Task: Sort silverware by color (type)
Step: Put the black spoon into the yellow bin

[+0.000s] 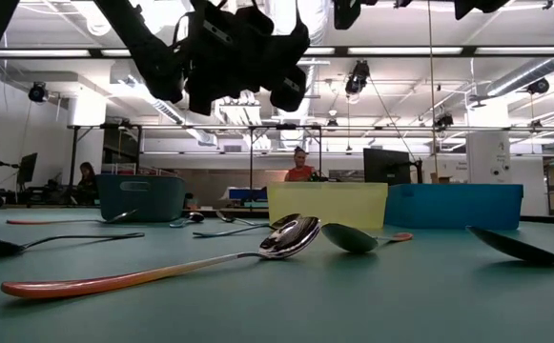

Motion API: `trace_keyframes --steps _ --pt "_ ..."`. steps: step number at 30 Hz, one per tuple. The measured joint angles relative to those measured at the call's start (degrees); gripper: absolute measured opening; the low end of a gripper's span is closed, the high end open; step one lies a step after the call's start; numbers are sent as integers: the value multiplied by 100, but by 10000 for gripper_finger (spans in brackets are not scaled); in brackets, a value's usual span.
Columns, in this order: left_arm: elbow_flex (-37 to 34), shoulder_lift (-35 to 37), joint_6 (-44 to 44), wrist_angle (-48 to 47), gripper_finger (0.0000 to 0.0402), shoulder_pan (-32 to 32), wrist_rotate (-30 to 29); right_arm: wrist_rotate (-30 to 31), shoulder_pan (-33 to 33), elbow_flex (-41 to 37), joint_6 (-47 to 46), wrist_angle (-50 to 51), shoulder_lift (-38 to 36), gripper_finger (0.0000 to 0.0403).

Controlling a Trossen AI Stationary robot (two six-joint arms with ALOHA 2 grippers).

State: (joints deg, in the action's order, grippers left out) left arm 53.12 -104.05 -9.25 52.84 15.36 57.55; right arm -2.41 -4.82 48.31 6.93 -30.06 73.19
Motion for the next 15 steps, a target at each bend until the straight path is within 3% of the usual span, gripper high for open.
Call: trace_keyframes --steps 8,15 --pt "0 7 -182 -203 1 247 -5 600 0 -4 -330 708 -185 94" --pt "-2 7 -140 -1264 0 738 -265 1402 -2 -7 -994 1988 -694 124"
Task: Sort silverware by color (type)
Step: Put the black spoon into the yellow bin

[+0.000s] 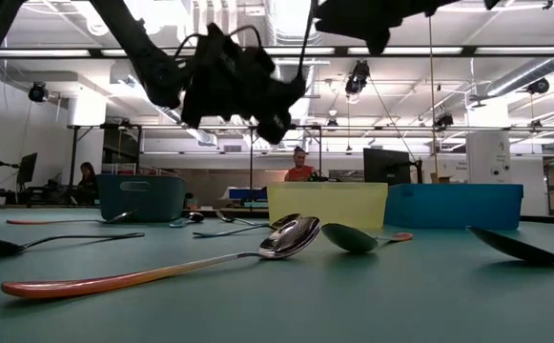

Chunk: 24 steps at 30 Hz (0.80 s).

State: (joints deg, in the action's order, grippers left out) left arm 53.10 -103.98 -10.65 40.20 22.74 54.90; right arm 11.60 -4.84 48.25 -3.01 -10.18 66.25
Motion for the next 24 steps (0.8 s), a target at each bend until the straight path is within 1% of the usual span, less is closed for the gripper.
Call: trace_keyframes --steps 4,6,8,12,15,19,24 --pt "0 0 -9 -564 0 255 -334 309 -2 0 -369 681 -176 129" --pt "-2 0 -78 -764 0 333 -492 347 -2 0 -445 785 -183 128" --pt "-2 0 -145 -849 0 368 -605 364 -13 0 -341 827 -135 124" --pt "13 0 -263 -854 0 358 -628 403 -17 126 20 1015 121 115" --pt "15 0 -493 -856 0 356 -631 521 -49 559 426 1475 366 111" --pt "-2 0 -1023 -937 0 354 -639 518 -94 1407 916 2529 758 105" --pt "-8 72 -1550 -1590 0 322 -603 517 -153 2481 1475 3921 1227 96"
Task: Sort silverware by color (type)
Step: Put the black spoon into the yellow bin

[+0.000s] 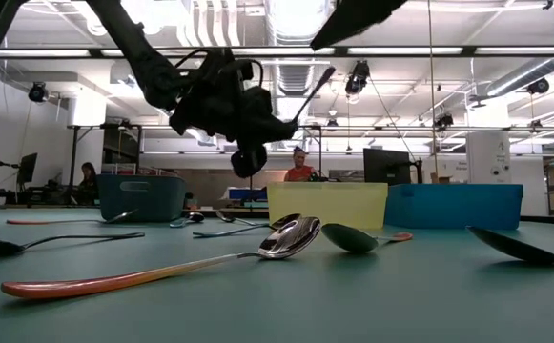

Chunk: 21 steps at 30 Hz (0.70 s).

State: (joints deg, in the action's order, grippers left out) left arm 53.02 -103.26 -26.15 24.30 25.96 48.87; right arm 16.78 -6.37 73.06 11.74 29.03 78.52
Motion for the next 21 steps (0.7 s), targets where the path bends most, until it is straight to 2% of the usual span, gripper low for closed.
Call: trace_keyframes --steps 4,9,15,21 --pt "-1 71 -404 -497 0 -140 -5 21 0 719 299 987 350 93" --pt "-5 224 -1161 -546 0 -339 6 188 0 1347 760 1832 794 93" --pt "-5 442 -1977 -677 0 -396 12 574 -14 1808 1356 2386 1308 93" --pt "-5 502 -2094 -1145 0 -443 -312 896 -24 1951 1950 2447 1564 93"
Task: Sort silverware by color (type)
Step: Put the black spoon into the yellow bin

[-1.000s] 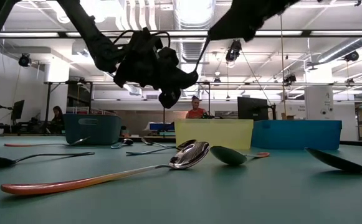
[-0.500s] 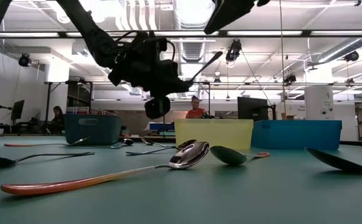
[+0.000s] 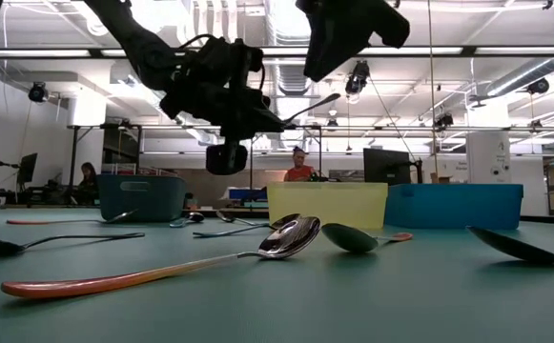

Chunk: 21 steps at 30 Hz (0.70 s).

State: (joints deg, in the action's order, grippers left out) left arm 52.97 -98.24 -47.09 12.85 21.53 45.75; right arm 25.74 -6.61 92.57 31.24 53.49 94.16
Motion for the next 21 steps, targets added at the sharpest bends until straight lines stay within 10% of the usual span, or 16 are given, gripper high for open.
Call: trace_keyframes --steps 21 --pt "458 87 -199 -6 0 -530 -328 144 15 5 477 -11 305 93"
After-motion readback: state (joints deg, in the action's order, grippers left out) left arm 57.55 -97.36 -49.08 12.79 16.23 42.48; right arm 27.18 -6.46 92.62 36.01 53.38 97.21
